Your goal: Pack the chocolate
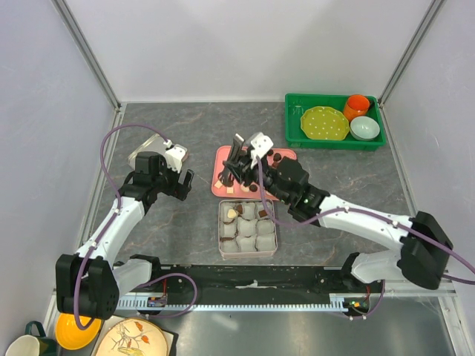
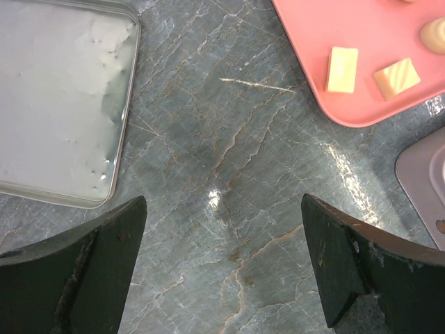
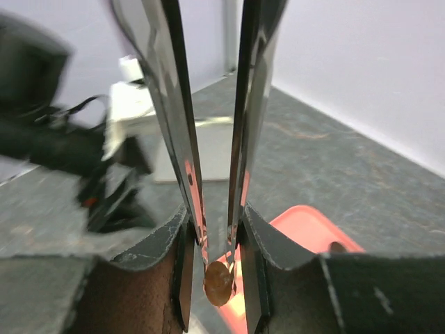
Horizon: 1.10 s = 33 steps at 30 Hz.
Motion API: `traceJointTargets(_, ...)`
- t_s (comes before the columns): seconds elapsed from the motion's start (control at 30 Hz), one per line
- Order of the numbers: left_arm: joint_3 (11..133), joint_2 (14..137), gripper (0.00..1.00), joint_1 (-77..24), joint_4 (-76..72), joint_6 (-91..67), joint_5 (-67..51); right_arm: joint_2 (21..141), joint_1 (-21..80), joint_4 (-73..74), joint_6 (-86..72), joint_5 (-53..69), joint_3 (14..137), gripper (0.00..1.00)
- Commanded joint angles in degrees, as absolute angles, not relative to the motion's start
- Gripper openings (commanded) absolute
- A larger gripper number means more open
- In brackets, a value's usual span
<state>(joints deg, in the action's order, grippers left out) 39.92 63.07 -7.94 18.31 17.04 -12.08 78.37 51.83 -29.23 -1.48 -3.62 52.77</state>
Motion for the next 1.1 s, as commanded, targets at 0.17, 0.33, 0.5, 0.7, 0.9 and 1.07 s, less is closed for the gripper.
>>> traceJointTargets(0.17,40.3,61.5,0.99,-7.6,17.6,18.5,-12.0,68.3,62.3,-21.5,-3.3,-6.1,44.2,0.29)
traceJointTargets(0.33,40.5,61.3,0.99,-7.6,17.8,18.1,-12.1,67.4,66.7,-20.0,-4.3,-8.3,42.7,0.29)
traceJointTargets(0.5,40.6,61.0,0.99,-7.6,18.2,17.8,-12.3,68.9,68.1,-21.5,-4.9,-9.0,42.1,0.29)
traceJointTargets(0.7,40.7,60.8,0.99,-7.6,18.4,18.0,-12.0,71.9,68.3,-24.7,-5.6,-9.1,41.9,0.33)
traceJointTargets(0.9,40.6,61.2,0.99,-7.6,18.4,18.1,-12.1,74.4,68.4,-27.3,-6.2,-9.2,41.7,0.38)
traceJointTargets(1.07,40.3,61.2,0.99,-7.6,18.2,18.2,-12.1,75.2,68.3,-29.0,-6.3,-9.5,41.7,0.44)
